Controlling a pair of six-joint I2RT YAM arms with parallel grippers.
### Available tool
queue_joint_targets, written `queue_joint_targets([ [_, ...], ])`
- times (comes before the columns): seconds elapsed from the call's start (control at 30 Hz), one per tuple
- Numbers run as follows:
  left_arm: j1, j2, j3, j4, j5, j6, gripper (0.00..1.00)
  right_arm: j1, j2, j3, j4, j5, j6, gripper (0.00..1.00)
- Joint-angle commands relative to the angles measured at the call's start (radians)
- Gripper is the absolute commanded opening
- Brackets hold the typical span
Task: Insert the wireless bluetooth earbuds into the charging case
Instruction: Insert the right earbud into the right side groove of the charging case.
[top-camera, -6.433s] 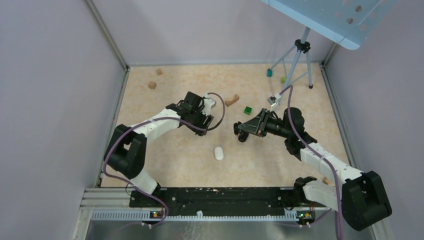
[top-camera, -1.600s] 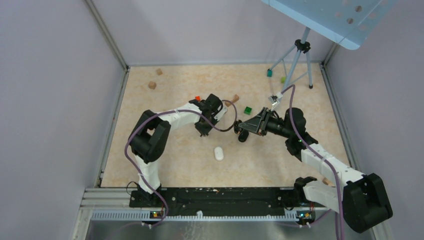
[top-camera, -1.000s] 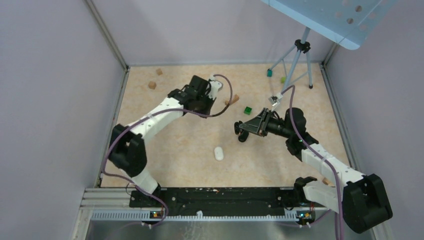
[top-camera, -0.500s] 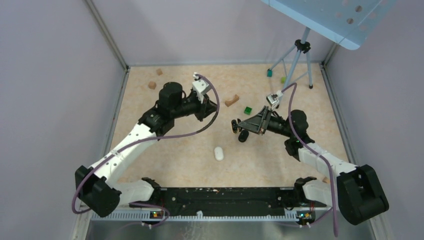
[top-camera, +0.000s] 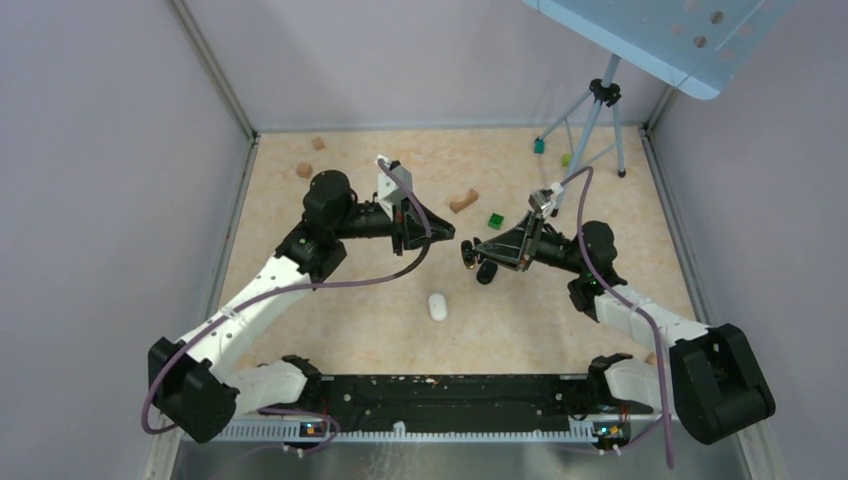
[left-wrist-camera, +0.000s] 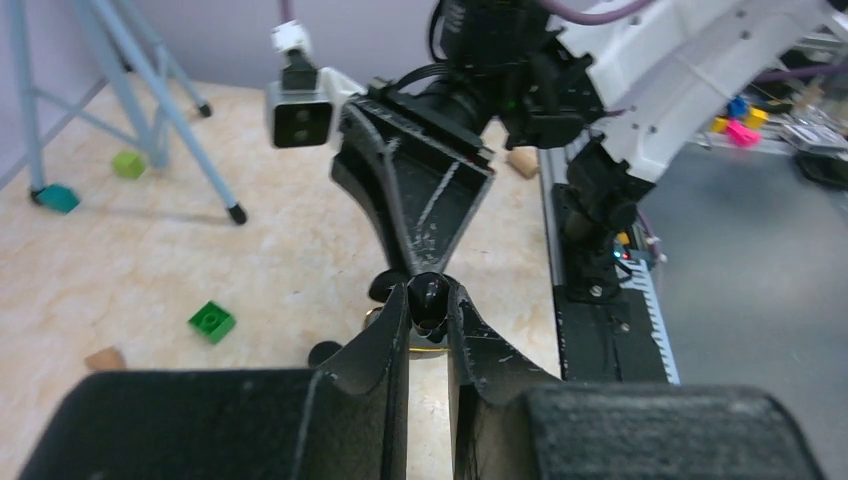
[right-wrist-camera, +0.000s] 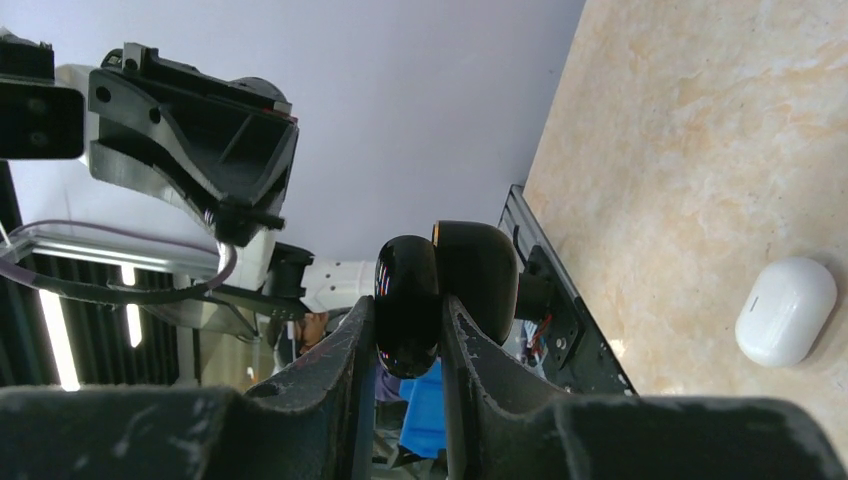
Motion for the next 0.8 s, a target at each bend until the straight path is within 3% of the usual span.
queue_joint_targets([
  [0.0, 0.003, 0.026, 0.02, 0.104, 0.23, 0.03, 0.0, -0.008, 0.022, 0.043, 0.123, -0.038, 0.068, 0.0],
  [0.07, 0.006, 0.047, 0.06, 0.028, 0.256, 0.094, 0.0, -0.007, 0.036, 0.042, 0.151, -0.049, 0.081, 0.0],
  [0.33, 0.015, 0.139, 0.115, 0.12, 0.454, 0.017, 0.0, -0.008, 0.052, 0.02, 0.235, -0.066, 0.121, 0.0],
  [0.63, 0.022, 0.163, 0.146, 0.063, 0.576, 0.134, 0.0, -0.006, 0.067, 0.047, 0.275, -0.113, 0.137, 0.0],
  [0.77, 0.023, 0.21, 0.201, 0.052, 0.679, 0.117, 0.0, -0.007, 0.062, 0.05, 0.283, -0.125, 0.146, 0.0],
])
